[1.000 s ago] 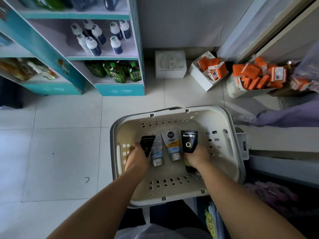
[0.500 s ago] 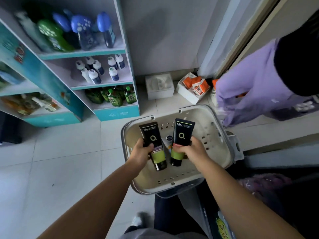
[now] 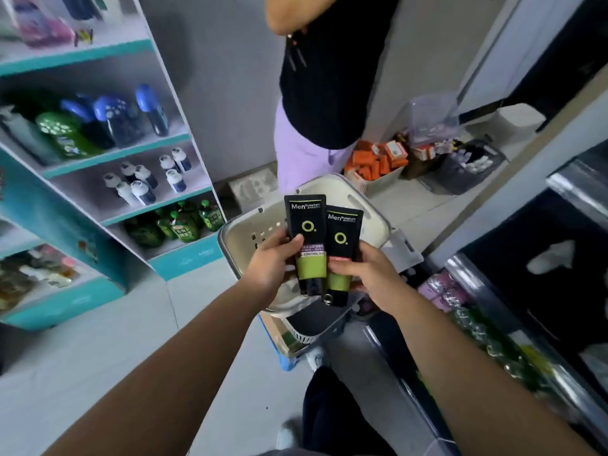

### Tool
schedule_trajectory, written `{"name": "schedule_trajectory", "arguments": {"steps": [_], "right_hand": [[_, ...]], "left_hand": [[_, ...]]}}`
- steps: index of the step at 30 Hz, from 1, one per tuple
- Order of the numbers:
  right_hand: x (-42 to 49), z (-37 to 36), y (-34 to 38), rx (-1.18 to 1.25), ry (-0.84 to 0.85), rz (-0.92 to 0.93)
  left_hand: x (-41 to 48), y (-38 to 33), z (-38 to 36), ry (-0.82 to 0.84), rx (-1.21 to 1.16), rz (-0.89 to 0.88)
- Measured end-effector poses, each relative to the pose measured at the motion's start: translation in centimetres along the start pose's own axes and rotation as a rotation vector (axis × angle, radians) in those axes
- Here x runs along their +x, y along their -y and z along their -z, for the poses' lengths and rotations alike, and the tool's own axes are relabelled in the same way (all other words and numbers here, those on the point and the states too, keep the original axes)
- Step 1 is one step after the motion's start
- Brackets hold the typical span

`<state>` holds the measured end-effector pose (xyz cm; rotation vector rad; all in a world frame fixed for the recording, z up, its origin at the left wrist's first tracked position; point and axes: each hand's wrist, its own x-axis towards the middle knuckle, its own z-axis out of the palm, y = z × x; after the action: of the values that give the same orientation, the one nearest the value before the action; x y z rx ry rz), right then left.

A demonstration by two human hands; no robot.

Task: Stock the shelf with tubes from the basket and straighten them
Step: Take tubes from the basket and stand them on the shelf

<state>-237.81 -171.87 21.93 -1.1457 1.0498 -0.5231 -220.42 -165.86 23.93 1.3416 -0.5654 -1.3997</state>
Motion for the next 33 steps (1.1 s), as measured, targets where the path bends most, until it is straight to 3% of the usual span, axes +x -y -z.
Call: {"name": "schedule_trajectory", "arguments": {"steps": [21,33], "right_hand": [[-25.1,15.4,-1.5,0.195,-0.637,0.193],[-44.8,24.9,-3.5,0.172,-0.874,0.298]], "left_hand": [[-9.0,2.7,-23.5,0.646,0.233,0.026],[-20.4,8.4,-40.0,0.973,0.267,-0.014]]}}
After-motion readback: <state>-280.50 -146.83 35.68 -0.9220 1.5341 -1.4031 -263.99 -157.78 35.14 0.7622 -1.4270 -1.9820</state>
